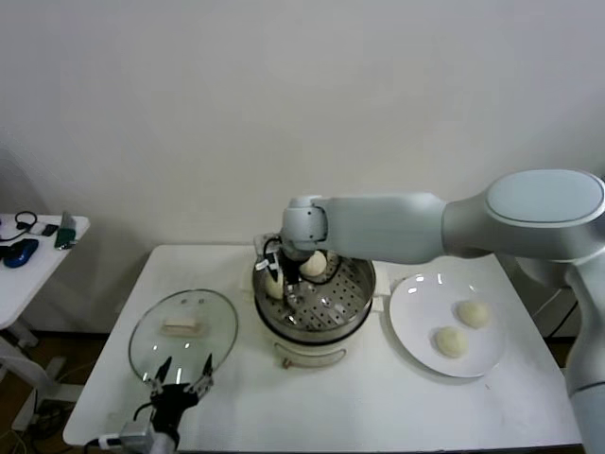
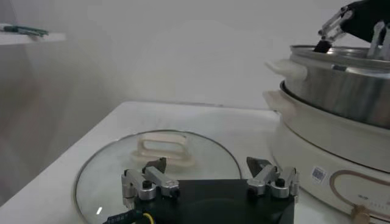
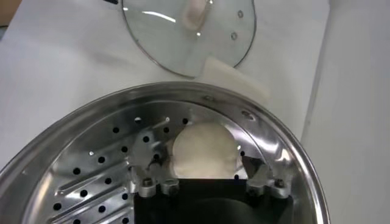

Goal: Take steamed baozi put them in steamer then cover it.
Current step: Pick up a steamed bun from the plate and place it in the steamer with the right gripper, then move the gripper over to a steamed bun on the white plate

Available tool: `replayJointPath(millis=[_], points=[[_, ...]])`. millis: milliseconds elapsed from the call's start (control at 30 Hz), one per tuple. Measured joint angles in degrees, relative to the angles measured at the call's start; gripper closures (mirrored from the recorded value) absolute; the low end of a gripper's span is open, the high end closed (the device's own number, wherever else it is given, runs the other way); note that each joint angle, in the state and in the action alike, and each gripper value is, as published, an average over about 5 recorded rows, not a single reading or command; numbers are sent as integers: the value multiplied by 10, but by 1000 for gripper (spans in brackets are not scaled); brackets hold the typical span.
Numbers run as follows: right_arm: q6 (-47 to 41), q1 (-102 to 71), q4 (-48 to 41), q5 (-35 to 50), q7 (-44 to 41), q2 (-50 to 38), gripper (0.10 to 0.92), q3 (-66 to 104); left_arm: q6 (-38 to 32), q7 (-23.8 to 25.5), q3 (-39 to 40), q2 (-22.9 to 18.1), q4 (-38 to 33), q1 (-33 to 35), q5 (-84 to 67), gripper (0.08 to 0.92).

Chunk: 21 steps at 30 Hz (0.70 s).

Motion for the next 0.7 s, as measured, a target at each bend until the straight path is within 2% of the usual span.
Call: replayJointPath(millis=[167,367,700], points=[[28,55,22,22,-35,-36,203,-29,4,0,-1,0,-7,-1,1,177],[66,137,66,34,-87,-122,203,-85,5,1,-1,3,-12,-2,2,177],[102,187,128,-37,-124,-295,203,-175,7,0,-5,7,-20,-2,0,177]])
